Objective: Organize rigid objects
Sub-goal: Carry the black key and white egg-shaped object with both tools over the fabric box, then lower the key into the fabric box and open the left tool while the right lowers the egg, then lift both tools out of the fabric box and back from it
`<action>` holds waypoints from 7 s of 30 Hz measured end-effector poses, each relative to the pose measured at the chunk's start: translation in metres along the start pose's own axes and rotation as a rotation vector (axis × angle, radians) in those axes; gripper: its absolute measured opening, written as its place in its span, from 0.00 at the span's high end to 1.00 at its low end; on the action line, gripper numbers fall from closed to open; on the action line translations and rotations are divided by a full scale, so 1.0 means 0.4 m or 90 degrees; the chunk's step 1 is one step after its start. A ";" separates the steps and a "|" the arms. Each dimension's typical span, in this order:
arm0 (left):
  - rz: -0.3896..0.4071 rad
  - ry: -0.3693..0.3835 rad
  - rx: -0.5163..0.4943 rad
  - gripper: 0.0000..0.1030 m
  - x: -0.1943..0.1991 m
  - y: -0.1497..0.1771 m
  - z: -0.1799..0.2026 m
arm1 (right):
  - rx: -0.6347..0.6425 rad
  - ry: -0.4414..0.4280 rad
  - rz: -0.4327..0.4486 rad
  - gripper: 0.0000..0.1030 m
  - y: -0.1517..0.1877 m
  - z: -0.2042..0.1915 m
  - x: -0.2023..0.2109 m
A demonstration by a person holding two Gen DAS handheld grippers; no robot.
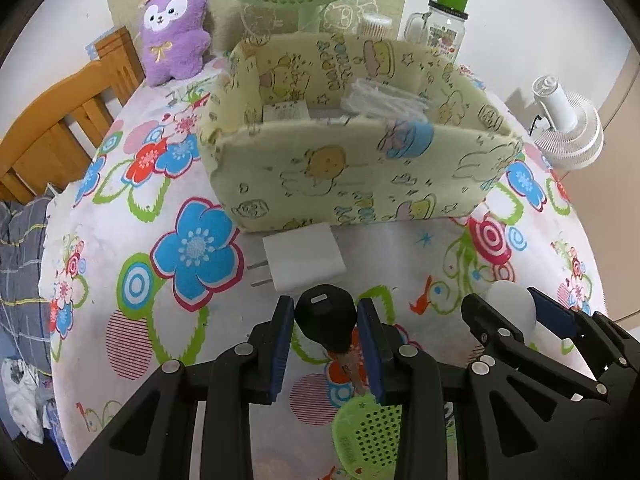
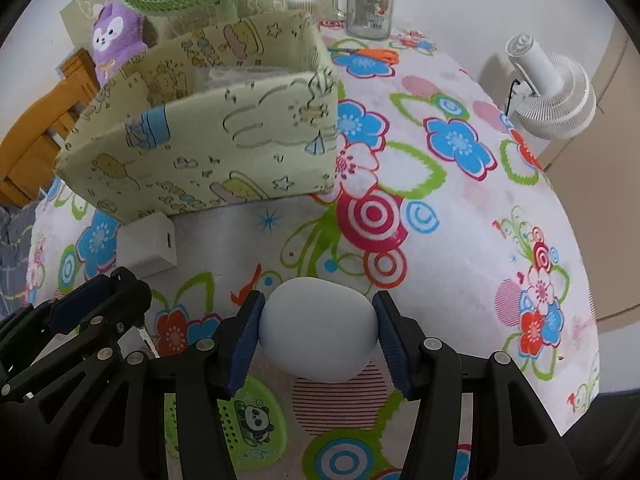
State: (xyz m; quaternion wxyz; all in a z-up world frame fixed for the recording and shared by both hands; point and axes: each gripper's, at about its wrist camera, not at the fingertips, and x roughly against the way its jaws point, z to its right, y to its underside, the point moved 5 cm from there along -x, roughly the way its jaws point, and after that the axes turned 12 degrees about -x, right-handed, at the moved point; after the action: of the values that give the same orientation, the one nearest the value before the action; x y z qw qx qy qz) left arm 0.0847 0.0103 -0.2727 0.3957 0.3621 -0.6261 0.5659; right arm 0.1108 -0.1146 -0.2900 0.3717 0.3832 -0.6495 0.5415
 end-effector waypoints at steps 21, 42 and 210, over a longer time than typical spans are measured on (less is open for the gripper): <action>0.057 -0.026 0.000 0.68 0.146 -0.090 0.049 | -0.014 -0.025 0.051 0.43 -0.089 0.037 0.146; 0.114 -0.032 0.014 0.68 0.263 -0.161 0.055 | 0.014 -0.055 0.102 0.43 -0.168 0.031 0.267; 0.103 -0.017 0.005 0.04 0.257 -0.107 0.038 | 0.073 -0.107 0.109 0.19 -0.169 -0.012 0.320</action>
State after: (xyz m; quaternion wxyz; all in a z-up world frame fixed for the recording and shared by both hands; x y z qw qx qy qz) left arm 0.0785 -0.0096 -0.1623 0.3387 0.3194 -0.6563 0.5938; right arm 0.1169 -0.1303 -0.1462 0.2459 0.3911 -0.6768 0.5732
